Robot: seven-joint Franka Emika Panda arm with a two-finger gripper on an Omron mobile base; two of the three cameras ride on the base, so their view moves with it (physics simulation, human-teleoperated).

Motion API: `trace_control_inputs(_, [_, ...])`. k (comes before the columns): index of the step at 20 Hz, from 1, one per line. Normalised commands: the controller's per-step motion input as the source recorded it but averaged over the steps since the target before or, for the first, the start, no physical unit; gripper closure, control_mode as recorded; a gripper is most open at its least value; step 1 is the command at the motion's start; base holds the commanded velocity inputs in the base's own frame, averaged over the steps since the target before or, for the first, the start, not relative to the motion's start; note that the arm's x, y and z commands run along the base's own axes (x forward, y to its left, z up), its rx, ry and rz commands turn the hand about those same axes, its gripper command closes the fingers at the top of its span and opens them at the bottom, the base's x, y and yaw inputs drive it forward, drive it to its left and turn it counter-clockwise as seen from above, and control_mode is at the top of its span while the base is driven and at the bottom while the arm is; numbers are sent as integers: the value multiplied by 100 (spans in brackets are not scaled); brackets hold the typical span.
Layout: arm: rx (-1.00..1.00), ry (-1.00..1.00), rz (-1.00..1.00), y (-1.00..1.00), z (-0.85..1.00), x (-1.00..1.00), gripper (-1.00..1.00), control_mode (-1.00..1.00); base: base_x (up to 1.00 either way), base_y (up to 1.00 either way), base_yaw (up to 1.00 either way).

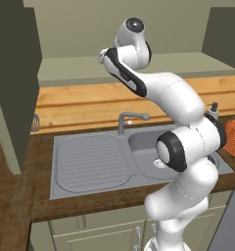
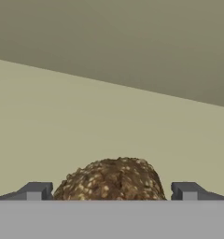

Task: Open the cabinet, pick up the bread from the cabinet and place it in the basket. Then move the basket to the dining counter.

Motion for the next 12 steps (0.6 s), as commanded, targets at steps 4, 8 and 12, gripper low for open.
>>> trace_control_inputs(4, [-2,0,0,0,-54,0,-100,-100,0,0,0])
trace_control_inputs(8, [-2,-6,0,0,-53,4,-100,-100,0,0,0])
trace_control_inputs(12, [0,-2,0,2,-31,0,100,-100,0,0,0])
